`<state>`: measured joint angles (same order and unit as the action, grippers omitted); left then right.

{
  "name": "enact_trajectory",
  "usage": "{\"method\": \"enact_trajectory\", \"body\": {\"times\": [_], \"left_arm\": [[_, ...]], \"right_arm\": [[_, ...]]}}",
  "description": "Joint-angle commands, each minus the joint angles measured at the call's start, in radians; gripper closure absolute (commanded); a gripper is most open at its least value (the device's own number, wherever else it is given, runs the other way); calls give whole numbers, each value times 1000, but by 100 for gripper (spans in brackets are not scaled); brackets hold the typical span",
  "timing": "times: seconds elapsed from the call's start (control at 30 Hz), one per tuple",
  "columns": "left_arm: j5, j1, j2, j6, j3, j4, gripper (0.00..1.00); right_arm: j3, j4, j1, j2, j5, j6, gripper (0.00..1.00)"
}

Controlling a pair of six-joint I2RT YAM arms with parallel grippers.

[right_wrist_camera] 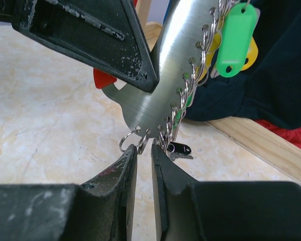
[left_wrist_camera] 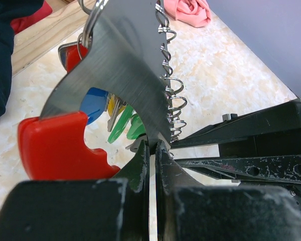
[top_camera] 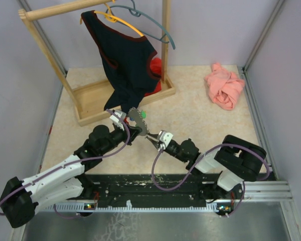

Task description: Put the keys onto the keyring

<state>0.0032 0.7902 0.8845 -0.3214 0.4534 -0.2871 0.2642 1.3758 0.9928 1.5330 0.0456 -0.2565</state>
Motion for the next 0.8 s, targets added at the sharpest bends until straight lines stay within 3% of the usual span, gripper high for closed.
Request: {"method": "enact_trajectory", "body": {"times": [0.0, 0.3, 0.5, 0.77], "left_arm": [[0, 4, -23, -18, -7, -69, 99], [4, 4, -24, -36, -11, -70, 99], [-5, 3, -37, -47, -15, -53, 99], [-127, 4, -68, -168, -51, 22, 93]], "right_arm": [[46, 80, 15, 7, -5, 27, 81], [55, 90, 15, 33, -13, 38, 81], [37, 83, 15, 13, -17, 21, 100], [9, -29, 14, -103, 29, -11, 100]]}}
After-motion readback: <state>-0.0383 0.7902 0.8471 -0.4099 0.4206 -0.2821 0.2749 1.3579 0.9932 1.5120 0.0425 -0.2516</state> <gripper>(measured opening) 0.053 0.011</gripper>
